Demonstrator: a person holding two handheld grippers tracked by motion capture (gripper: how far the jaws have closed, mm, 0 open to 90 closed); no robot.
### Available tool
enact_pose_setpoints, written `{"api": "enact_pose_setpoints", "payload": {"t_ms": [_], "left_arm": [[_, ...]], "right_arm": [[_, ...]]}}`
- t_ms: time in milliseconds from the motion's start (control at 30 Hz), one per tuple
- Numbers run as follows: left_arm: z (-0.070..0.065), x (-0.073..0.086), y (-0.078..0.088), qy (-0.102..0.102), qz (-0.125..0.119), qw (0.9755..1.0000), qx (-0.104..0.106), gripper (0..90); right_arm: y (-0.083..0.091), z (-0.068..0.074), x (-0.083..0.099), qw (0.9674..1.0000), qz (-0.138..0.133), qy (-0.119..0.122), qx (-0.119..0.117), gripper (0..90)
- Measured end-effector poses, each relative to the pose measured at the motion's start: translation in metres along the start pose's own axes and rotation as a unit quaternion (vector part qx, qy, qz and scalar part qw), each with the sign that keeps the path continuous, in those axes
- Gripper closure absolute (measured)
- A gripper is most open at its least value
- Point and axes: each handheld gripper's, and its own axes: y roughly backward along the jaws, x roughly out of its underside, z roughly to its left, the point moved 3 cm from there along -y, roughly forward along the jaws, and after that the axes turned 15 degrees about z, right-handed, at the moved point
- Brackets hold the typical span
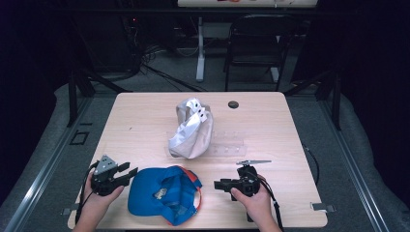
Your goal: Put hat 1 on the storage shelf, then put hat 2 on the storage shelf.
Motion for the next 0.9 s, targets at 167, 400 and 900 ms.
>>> {"api": "enact_pose_setpoints", "payload": {"t_ms": [167, 400, 900], "left_arm": [[-0.003, 0.001, -0.004, -0.01, 0.006, 0.9999, -0.011, 53.2], [-0.002, 0.006, -0.005, -0.013, 0.013, 0.9997, -0.016, 52.2], [0.005, 0.022, 0.01, 0.012, 0.004, 0.9995, -0.029, 51.5]], "right_arm": [[-0.01, 0.003, 0.0, 0.9998, 0.016, 0.005, -0.009, 60.4], [-0.024, 0.009, -0.001, 0.999, 0.036, 0.017, -0.022, 59.0], [-0.062, 0.017, -0.007, 0.992, 0.107, 0.031, -0.058, 58.4]]}}
